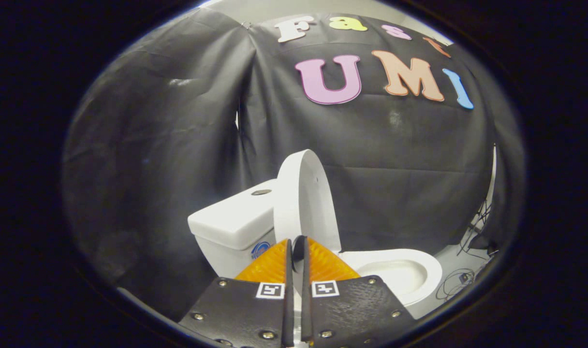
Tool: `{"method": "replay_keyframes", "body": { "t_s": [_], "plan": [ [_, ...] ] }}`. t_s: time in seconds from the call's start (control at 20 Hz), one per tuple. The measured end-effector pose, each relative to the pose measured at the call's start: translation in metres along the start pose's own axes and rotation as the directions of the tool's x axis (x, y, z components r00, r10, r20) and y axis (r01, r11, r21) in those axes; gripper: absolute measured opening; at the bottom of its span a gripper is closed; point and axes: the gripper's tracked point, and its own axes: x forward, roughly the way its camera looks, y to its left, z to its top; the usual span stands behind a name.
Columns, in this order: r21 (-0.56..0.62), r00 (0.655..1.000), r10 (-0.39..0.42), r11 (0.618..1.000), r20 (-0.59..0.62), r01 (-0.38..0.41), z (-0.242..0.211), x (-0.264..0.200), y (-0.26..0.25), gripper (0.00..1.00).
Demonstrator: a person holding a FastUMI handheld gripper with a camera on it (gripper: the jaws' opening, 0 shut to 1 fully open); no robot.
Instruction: Open the toilet lid.
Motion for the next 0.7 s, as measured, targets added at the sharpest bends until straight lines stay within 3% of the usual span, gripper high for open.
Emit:
{"method": "replay_keyframes", "body": {
  "t_s": [0.5,0.7],
  "plan": [
    [-0.042,1.000,0.024,0.999,0.000,-0.024,-0.001,0.003,0.012,0.10],
    [-0.008,0.997,0.072,0.997,-0.034,-0.072,-0.003,-0.002,0.013,0.11]
  ]
}}
